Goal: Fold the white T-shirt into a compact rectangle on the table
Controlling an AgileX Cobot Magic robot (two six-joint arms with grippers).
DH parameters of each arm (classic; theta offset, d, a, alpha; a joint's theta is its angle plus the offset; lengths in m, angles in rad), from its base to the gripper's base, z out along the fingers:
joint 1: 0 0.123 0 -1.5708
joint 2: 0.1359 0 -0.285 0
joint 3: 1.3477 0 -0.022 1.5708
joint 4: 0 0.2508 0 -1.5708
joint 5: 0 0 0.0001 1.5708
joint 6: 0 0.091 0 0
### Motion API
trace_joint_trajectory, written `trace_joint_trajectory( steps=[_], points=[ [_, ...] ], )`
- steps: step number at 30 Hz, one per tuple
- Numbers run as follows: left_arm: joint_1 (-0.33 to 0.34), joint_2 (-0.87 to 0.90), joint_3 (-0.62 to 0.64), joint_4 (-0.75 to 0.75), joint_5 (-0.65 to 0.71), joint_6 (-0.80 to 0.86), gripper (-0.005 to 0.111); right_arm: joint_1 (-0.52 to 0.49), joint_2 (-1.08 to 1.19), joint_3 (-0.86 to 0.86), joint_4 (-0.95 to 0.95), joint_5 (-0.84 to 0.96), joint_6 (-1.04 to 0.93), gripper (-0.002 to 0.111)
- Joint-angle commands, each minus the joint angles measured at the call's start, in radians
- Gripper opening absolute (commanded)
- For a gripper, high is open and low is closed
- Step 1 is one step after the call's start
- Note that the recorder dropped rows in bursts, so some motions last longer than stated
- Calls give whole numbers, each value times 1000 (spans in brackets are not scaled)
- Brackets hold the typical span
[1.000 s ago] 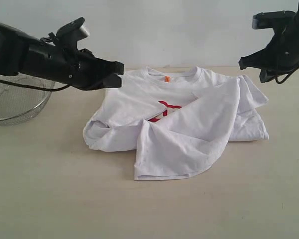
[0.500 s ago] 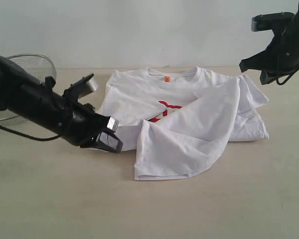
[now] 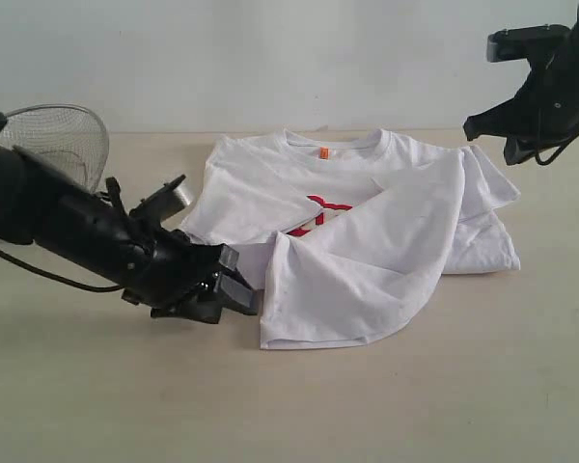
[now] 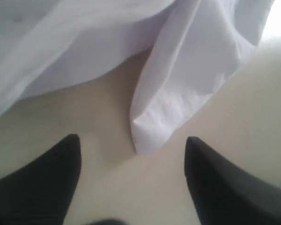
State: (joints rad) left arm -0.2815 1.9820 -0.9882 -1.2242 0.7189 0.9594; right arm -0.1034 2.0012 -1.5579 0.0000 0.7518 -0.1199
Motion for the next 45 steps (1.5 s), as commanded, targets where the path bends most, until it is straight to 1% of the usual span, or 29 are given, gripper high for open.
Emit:
trace_joint_trajectory(
  steps=[1, 5, 7, 10, 11, 12, 13, 14, 16, 19, 21, 22, 27, 30, 33, 41, 45],
  points=[
    [-32, 60, -6, -97, 11, 75, 59, -7, -16, -3, -9, -1, -3, 1],
    [-60, 112, -49, -155, 7, 119, 56, -7, -16, -3, -9, -1, -3, 1],
    [-78, 147, -89, -155, 3, 119, 56, -7, -16, -3, -9, -1, -3, 1],
    [-87, 189, -138, -155, -42, 119, 56, -7, -16, -3, -9, 3, -3, 1],
    [-87, 193, -152, -157, -29, 119, 52, -7, -16, -3, -9, 3, -3, 1],
    [-87, 193, -156, -163, -20, 119, 43, -7, -16, -3, -9, 3, -3, 1],
    [-87, 191, -169, -163, 6, 119, 27, -7, -16, -3, -9, 3, -5, 1],
    [-87, 189, -181, -163, 47, 119, 6, -7, -16, -3, -9, 3, -5, 1],
    [-87, 174, -199, -146, 132, 128, 5, -7, -16, -3, -11, 3, -5, 1],
    [-87, 115, -200, -99, 165, 128, 5, -7, -16, -3, -14, 3, -5, 1],
    [-83, 40, -200, -67, 109, 128, 5, -7, -16, -3, -25, 7, -7, 1],
    [-69, -2, -200, -65, 59, 128, 5, -7, -16, -3, -28, 15, -9, 1],
    [-8, -84, -200, -65, -100, 128, 5, -7, -16, -3, -28, 21, -14, 1],
    [25, -81, -225, -65, -132, 129, 5, -7, -16, -3, -28, 18, -14, 1],
    [38, -62, -265, -65, -149, 133, 5, -7, -16, -3, -17, 16, -14, 1],
    [38, 46, -447, -65, -177, 133, 5, -7, -16, -3, 13, 37, -14, 1],
    [38, 91, -525, -65, -250, 133, 5, -7, -16, -3, 13, 51, -16, 1]
  ],
)
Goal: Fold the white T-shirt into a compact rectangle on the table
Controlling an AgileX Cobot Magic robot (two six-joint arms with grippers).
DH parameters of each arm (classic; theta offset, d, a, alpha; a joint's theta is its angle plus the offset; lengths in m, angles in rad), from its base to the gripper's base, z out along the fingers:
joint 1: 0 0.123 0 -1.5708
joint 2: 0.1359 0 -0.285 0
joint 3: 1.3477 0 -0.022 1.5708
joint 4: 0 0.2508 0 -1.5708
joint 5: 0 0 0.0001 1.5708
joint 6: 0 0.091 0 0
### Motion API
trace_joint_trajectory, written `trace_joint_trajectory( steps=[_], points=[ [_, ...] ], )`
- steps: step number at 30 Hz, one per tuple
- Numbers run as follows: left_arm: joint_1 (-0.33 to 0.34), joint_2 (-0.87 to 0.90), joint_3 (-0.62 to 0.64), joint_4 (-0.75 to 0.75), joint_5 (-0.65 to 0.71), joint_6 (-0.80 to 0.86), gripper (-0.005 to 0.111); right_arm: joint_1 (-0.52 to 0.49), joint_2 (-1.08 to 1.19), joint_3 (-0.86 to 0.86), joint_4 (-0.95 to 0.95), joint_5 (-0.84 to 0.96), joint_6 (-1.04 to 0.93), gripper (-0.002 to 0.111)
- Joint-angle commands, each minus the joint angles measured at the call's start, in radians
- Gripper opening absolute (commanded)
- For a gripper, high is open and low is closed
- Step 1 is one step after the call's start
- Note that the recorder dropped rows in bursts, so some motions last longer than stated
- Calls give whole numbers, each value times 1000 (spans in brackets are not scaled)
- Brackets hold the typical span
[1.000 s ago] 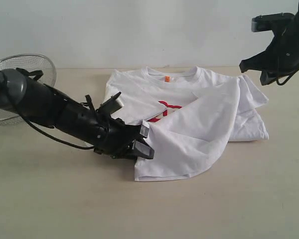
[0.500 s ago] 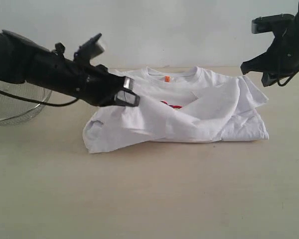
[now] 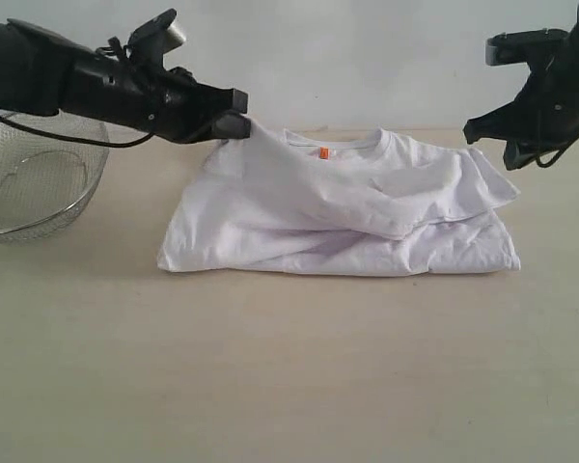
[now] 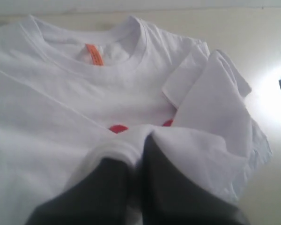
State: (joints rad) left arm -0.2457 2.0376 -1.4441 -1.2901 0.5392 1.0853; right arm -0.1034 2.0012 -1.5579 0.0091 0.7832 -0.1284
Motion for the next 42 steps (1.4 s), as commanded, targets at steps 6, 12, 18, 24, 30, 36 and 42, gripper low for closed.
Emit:
trace_joint_trajectory(
  steps=[6, 12, 18, 24, 30, 36, 42],
  points=[
    [7, 102, -133, 18, -160, 7, 5, -7, -16, -3, 4, 33, -12, 1],
    [7, 189, -201, 20, -220, 7, 5, -7, -16, -3, 17, 34, -12, 1],
    [7, 277, -330, 25, -204, 7, 5, -7, -16, -3, 26, 38, -12, 1],
    [7, 323, -398, 25, -195, 7, 5, -7, -16, -3, 26, 38, -16, 1],
    [7, 342, -400, 83, -203, 7, 5, -7, -16, -3, 26, 49, -51, 1],
    [7, 342, -404, 143, -203, 7, 5, -7, -16, -3, 32, 48, -61, 1],
    [7, 342, -404, 166, -229, 7, 20, -7, -16, -3, 54, 50, -61, 1]
  ],
)
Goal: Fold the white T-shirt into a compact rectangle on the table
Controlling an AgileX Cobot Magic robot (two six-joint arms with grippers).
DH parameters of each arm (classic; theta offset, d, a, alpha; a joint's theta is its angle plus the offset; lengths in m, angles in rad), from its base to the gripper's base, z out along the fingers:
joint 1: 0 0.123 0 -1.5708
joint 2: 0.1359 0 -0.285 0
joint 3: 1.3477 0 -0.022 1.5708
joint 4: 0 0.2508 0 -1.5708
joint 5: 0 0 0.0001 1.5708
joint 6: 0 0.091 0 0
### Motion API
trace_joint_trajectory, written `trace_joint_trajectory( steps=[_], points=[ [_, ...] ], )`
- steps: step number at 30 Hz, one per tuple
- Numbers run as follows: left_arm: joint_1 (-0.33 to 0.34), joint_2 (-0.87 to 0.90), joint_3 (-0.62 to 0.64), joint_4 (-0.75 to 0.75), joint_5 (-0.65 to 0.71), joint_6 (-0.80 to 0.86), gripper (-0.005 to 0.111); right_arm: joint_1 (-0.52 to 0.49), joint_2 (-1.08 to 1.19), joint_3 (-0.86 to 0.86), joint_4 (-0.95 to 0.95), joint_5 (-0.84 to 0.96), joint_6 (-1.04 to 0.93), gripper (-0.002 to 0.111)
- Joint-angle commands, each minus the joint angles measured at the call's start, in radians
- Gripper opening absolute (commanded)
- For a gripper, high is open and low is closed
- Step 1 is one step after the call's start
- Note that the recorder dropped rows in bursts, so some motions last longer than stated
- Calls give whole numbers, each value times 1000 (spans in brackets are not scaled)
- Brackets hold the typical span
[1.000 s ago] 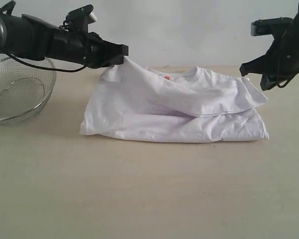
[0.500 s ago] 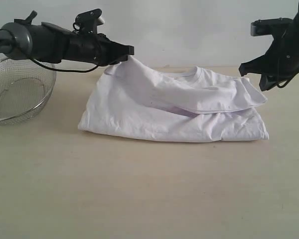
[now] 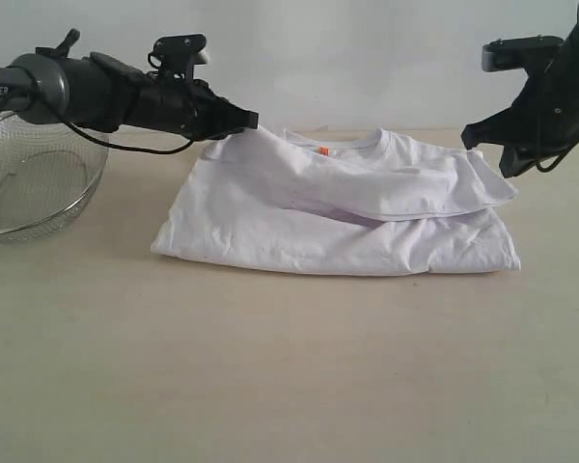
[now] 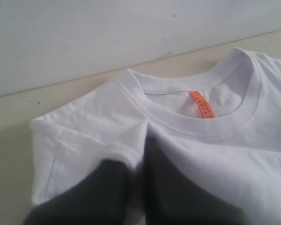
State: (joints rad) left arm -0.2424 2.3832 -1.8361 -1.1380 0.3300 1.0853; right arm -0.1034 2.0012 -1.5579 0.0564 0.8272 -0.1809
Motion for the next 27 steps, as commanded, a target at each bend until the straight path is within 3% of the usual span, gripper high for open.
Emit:
trace_joint_trajectory(
  steps=[1, 4, 8, 17, 27],
  points=[
    [3, -3, -12, 14, -21, 7, 26, -7, -16, -3, 7, 6, -8, 1],
    [3, -3, -12, 4, -49, 5, 48, -7, -16, -3, 9, 2, -8, 1],
    [3, -3, -12, -25, -113, -23, 65, -7, -16, -3, 9, -7, -13, 1],
    [-3, -3, -46, -55, -67, -20, 65, -7, -16, -3, 17, -25, -13, 1],
    [-3, 19, -46, -54, 30, -20, 55, -7, -16, -3, 28, -25, -13, 1]
  ],
)
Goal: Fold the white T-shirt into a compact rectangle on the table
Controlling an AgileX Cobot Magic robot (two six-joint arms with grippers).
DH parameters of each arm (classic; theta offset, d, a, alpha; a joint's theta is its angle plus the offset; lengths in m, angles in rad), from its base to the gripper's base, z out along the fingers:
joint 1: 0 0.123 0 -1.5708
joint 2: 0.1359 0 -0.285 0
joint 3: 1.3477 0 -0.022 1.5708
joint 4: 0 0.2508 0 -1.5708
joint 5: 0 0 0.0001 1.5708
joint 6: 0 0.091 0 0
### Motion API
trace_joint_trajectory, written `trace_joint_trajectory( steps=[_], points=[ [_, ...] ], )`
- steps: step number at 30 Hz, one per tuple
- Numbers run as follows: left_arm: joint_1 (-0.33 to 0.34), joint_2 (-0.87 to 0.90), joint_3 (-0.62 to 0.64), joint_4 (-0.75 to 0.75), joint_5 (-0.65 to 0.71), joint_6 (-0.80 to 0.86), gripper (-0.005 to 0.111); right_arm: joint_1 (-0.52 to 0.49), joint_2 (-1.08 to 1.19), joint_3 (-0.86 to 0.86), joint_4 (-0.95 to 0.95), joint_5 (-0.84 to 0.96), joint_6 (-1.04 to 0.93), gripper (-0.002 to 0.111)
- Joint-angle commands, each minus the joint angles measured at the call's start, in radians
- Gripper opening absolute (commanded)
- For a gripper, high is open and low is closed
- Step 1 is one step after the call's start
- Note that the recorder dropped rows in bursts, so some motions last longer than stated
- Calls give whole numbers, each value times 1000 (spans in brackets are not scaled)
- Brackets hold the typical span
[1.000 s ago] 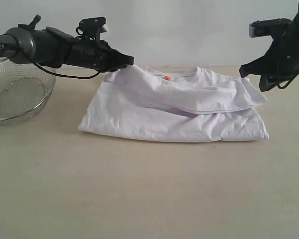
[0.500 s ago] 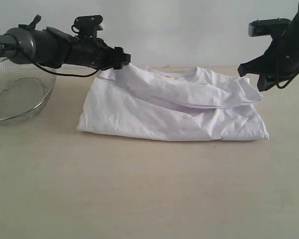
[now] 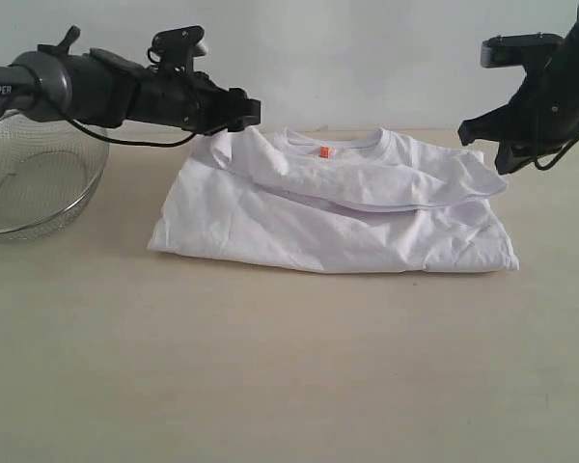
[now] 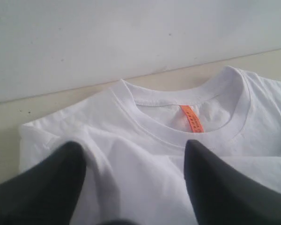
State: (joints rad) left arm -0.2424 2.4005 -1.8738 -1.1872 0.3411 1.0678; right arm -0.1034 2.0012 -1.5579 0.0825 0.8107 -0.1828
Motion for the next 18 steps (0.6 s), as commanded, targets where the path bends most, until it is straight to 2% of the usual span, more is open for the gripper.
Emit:
trace_joint_trajectory(
  steps=[1, 6, 8, 12, 18],
  points=[
    [-3, 1, -10, -4, 15, -2, 56, -7, -16, -3, 2, -9, -11, 1],
    [-1, 1, -29, 0, 55, -6, 54, -7, -16, -3, 2, -14, -11, 1],
    [-1, 1, -29, 62, 55, -6, 51, -7, -16, -3, 2, -14, -11, 1],
    [-1, 1, -29, 253, 59, -73, 47, -7, -16, -3, 0, 9, -18, 1],
    [8, -67, -35, 639, 153, -322, 46, -7, -16, -3, 0, 76, -37, 1]
  ],
)
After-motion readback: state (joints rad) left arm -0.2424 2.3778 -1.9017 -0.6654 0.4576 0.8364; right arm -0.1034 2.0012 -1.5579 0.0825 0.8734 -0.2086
